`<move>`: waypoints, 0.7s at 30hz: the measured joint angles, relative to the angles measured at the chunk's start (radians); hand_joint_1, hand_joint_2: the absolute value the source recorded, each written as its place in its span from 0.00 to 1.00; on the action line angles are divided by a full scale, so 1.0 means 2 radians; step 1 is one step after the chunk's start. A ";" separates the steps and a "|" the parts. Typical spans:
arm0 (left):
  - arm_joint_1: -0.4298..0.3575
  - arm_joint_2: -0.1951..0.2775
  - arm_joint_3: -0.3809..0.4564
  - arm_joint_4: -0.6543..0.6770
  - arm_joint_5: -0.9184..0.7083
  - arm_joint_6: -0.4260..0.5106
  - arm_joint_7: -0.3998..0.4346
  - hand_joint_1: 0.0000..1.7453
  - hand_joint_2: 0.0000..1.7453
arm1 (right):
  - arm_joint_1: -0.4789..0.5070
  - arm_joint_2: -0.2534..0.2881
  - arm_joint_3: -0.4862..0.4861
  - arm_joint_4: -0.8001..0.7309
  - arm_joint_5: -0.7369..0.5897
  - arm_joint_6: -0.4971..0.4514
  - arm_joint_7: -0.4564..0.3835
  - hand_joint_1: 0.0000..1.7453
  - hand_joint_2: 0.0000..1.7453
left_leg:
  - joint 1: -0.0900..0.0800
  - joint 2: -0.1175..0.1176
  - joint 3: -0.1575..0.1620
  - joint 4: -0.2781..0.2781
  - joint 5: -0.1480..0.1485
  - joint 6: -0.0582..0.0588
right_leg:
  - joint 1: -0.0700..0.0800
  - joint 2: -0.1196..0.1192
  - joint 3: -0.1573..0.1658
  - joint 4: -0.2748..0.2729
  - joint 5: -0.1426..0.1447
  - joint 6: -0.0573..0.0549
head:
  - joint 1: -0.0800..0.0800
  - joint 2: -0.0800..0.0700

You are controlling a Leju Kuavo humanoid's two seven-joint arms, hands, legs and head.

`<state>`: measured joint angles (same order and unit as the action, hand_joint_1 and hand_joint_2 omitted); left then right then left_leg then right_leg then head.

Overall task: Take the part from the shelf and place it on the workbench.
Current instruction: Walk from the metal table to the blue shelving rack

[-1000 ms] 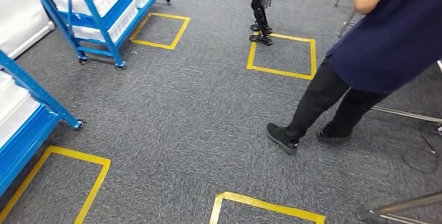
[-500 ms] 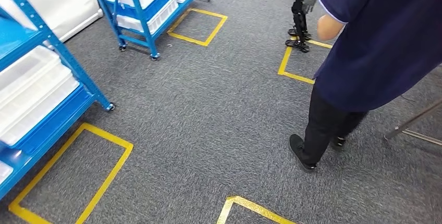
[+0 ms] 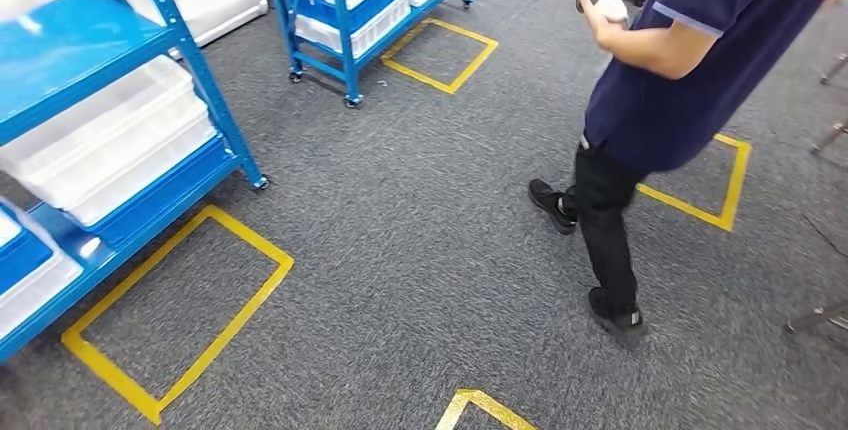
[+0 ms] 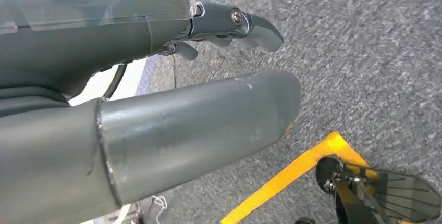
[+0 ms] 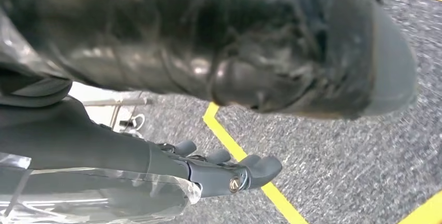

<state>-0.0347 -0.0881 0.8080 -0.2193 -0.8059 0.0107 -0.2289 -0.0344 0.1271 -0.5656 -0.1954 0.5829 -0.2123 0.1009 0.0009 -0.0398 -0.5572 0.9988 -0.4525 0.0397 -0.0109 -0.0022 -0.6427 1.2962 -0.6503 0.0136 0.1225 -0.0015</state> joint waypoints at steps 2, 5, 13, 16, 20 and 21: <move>0.000 0.000 0.000 0.000 -0.001 0.000 0.000 0.00 0.00 | 0.001 0.000 -0.001 0.000 0.001 0.000 0.001 0.00 0.00 | 0.000 -0.015 0.001 0.004 -0.002 -0.002 | -0.001 0.007 0.018 -0.051 0.040 -0.001 | 0.000 0.000; 0.000 -0.001 0.000 0.000 -0.002 0.000 -0.001 0.00 0.00 | 0.002 0.000 -0.002 0.000 0.004 0.002 0.002 0.00 0.00 | 0.001 -0.031 -0.005 0.010 -0.004 -0.008 | -0.003 0.038 0.046 -0.124 0.070 -0.003 | 0.000 0.000; 0.000 -0.003 0.000 0.001 -0.006 0.000 -0.003 0.00 0.00 | 0.002 0.001 -0.003 0.000 0.006 0.003 0.001 0.00 0.00 | 0.003 0.010 -0.061 0.118 -0.062 -0.028 | -0.004 -0.007 0.052 -0.139 0.073 -0.021 | -0.001 0.000; 0.002 -0.003 0.000 0.001 -0.007 -0.001 -0.003 0.00 0.00 | 0.002 0.001 -0.003 0.000 0.007 0.003 0.002 0.00 0.00 | 0.006 0.017 -0.071 0.141 -0.059 -0.032 | -0.004 -0.027 0.054 -0.139 0.070 -0.019 | -0.001 0.000; 0.002 -0.003 0.000 0.001 -0.007 -0.001 -0.003 0.00 0.00 | 0.002 0.002 -0.003 0.000 0.007 0.003 0.003 0.00 0.00 | 0.004 0.049 -0.007 0.019 -0.007 -0.026 | -0.003 -0.049 0.062 -0.137 0.062 -0.010 | -0.001 0.000; 0.002 -0.003 0.000 0.001 -0.008 -0.001 -0.003 0.00 0.00 | 0.001 0.002 -0.004 0.000 0.008 0.003 0.004 0.00 0.00 | 0.002 0.051 -0.003 0.011 -0.007 -0.023 | -0.002 -0.053 0.064 -0.137 0.061 -0.007 | -0.001 0.000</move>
<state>-0.0307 -0.0938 0.8080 -0.2178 -0.8216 0.0092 -0.2358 -0.0320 0.1310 -0.5731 -0.1953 0.5981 -0.2069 0.1080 0.0046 0.0630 -0.5641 1.0212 -0.4659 -0.0069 -0.0140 -0.1084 -0.5154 1.0225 -0.5290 -0.0002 0.1203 -0.0015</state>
